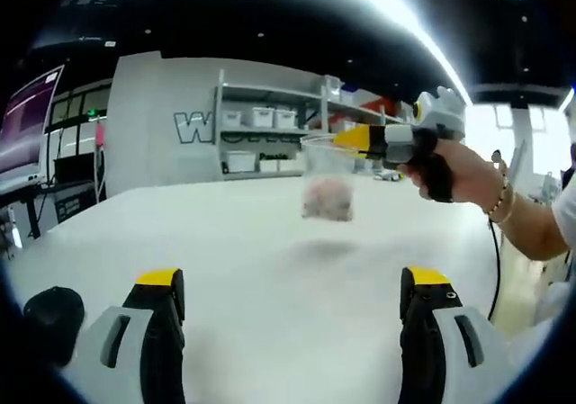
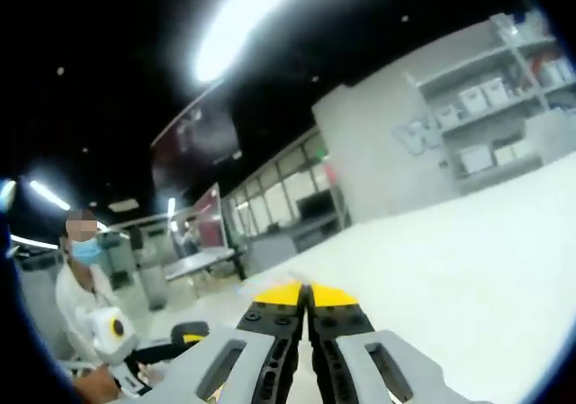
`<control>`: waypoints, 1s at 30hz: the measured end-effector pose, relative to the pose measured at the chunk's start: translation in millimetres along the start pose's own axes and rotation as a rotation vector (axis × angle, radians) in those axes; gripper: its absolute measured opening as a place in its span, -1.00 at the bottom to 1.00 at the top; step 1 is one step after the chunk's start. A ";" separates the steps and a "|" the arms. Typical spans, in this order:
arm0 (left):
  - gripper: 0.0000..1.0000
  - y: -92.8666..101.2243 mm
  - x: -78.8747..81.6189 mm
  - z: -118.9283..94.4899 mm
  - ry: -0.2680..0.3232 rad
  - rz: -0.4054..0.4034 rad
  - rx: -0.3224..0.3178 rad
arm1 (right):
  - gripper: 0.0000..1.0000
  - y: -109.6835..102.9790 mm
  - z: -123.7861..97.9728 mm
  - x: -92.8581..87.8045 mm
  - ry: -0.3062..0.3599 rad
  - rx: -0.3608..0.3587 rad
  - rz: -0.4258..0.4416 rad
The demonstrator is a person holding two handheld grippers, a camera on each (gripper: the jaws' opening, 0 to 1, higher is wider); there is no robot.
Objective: Open the resealable bag by pulling the two sides of the seal apart until the entire bag opening is separated and visibly accessible.
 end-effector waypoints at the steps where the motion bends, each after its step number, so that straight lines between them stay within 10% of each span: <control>1: 0.97 0.2 0.1 -0.1 -0.001 0.000 -0.002 | -1.00 1.1 1.5 0.7 -0.001 -0.005 -0.003; 30: 0.99 -2.6 4.0 5.5 -0.003 0.009 0.001 | -1.00 43.5 57.3 17.9 -0.023 -0.092 -0.014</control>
Point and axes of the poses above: the point that each gripper's makers call its tool centre point, and the gripper's own axes: z roughly forward along the fingers, y roughly to its right, x roughly out of its top, the point moved 5 cm from there along -z, roughly backward along the fingers, and after that the axes turned 8 degrees about -y, right-handed, at the moved point
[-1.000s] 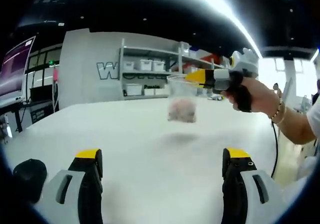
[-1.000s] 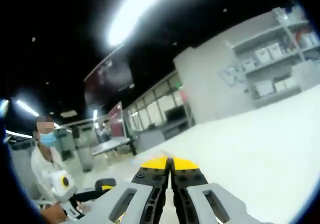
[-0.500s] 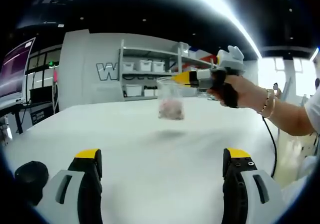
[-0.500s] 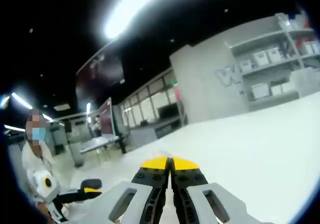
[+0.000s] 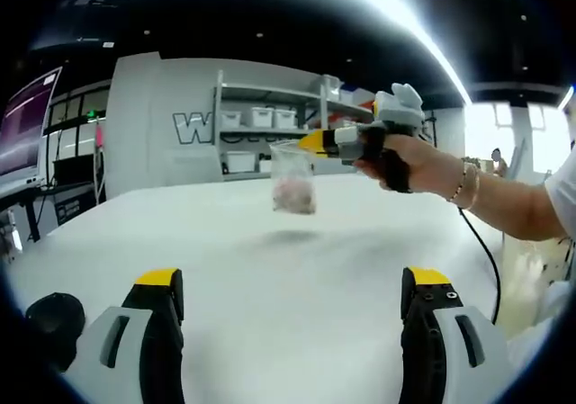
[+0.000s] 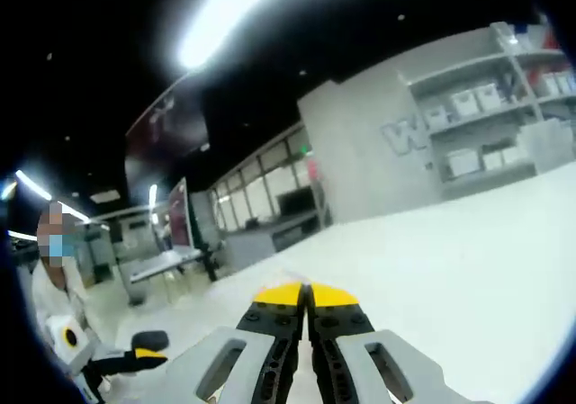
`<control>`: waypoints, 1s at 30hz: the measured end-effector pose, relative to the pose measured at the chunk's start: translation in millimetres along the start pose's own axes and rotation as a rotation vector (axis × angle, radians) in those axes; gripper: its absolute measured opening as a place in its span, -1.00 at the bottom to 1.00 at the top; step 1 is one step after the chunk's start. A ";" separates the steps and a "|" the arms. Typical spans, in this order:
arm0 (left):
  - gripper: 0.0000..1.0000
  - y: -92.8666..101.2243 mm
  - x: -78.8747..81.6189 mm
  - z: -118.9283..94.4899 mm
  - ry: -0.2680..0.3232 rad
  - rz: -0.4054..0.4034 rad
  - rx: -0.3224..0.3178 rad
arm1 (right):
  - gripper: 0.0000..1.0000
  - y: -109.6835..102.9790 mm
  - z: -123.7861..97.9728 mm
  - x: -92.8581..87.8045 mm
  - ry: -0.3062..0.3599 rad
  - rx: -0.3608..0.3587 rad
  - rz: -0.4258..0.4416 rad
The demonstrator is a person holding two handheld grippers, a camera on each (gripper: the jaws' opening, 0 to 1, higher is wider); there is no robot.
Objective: Open the resealable bag by pulling the two sides of the seal apart until the entire bag opening is separated and visibly accessible.
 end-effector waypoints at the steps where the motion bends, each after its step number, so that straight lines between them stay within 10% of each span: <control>1: 0.99 0.2 -0.5 1.0 -0.003 0.000 -0.001 | -1.00 0.9 0.8 -0.3 -0.001 -0.002 0.001; 30: 0.99 -3.5 -4.2 12.8 -0.021 -0.017 -0.013 | -1.00 31.8 51.6 6.0 -0.027 -0.046 0.008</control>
Point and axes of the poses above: the point that each gripper's makers call its tool centre point, and the gripper's own axes: z roughly forward along the fingers, y roughly to its right, x roughly out of its top, the point moved 5 cm from there along -z, roughly backward along the fingers, and after that the axes turned 8 degrees about -y, right-handed, at the moved point
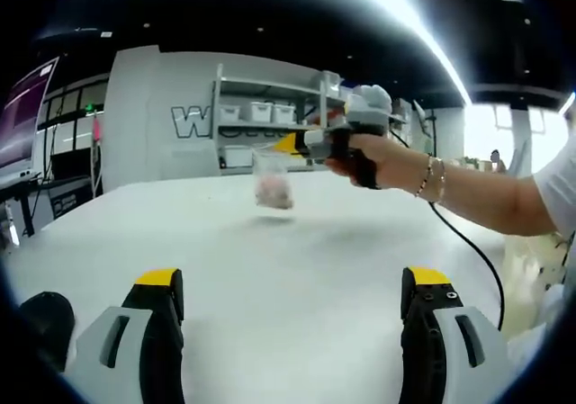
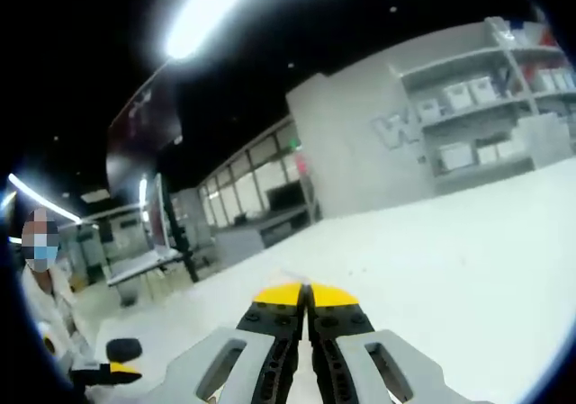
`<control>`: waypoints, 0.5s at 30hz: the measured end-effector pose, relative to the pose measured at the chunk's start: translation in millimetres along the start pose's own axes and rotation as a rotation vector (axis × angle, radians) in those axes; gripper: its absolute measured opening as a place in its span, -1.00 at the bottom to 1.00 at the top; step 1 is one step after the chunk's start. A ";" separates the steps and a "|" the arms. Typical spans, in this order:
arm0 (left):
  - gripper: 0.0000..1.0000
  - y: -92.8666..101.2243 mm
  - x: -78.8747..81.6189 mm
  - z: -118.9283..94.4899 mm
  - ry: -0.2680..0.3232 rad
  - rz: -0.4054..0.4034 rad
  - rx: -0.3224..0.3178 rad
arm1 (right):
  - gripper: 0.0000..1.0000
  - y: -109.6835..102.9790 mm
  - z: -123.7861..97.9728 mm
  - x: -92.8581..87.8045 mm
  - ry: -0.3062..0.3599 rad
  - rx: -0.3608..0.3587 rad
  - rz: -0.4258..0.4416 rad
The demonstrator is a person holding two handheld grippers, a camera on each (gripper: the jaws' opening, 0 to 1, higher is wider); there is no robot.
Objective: Open the resealable bag by pulling the two sides of the seal apart until the entire bag opening is separated and visibly accessible.
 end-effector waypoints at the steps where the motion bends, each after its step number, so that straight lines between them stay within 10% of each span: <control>1: 0.99 -0.4 -0.4 0.3 -0.001 -0.001 -0.001 | -1.00 1.1 1.7 1.1 0.001 -0.004 -0.003; 15: 0.99 -3.4 1.0 -0.1 -0.001 0.003 -0.001 | -1.00 8.1 21.9 10.4 -0.015 -0.038 -0.042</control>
Point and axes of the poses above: the point that each gripper's makers call its tool centre point, and the gripper's own axes: z roughly forward along the fingers, y roughly to its right, x roughly out of its top, the point moved 5 cm from there along -z, roughly backward along the fingers, and after that the axes turned 8 degrees about -y, right-handed, at the moved point
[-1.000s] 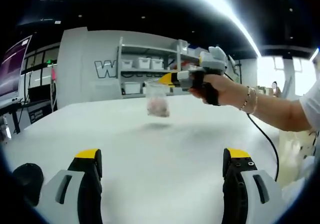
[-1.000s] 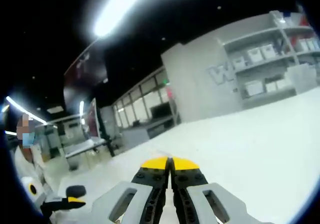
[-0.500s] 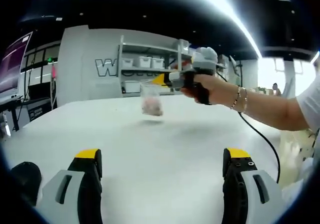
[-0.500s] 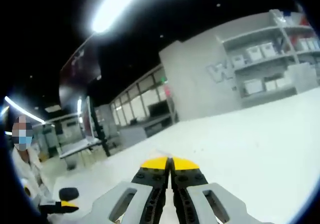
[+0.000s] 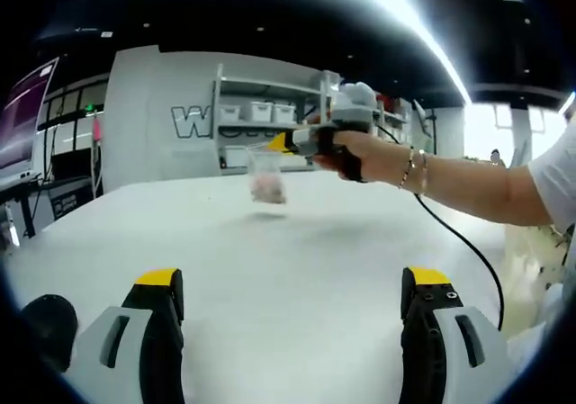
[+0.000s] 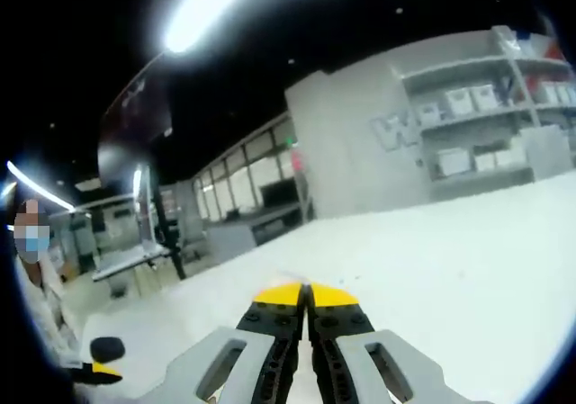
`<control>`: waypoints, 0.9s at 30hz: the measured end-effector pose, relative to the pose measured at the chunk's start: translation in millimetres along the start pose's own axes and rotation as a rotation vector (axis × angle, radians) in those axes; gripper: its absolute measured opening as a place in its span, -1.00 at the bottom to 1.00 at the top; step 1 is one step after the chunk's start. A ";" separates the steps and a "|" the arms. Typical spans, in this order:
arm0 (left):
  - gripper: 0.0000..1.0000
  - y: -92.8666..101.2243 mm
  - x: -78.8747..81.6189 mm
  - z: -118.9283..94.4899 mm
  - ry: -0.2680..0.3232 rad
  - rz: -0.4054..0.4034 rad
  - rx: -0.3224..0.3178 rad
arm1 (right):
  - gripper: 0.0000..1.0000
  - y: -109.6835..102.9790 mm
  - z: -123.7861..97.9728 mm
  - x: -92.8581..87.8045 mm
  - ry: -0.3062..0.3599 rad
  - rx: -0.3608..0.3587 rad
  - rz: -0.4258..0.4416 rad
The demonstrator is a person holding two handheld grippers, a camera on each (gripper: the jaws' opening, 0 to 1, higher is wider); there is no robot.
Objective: Open the resealable bag by pulling the two sides of the seal apart until the entire bag opening is separated and visibly accessible.
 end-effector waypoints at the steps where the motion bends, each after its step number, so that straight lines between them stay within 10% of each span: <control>1: 0.99 0.3 0.0 0.3 0.000 0.000 -0.002 | -1.00 0.3 0.7 0.8 0.001 -0.001 -0.003; 27: 0.99 -0.1 -0.5 -1.1 -0.008 0.002 -0.007 | -1.00 19.1 37.6 6.6 -0.036 -0.087 -0.054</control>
Point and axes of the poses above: the point that each gripper's makers call its tool centre point, and the gripper's own axes: z roughly forward along the fingers, y roughly to its right, x roughly out of its top, the point moved 5 cm from there along -z, roughly backward along the fingers, and after that the axes turned 8 degrees about -y, right-handed, at the moved point
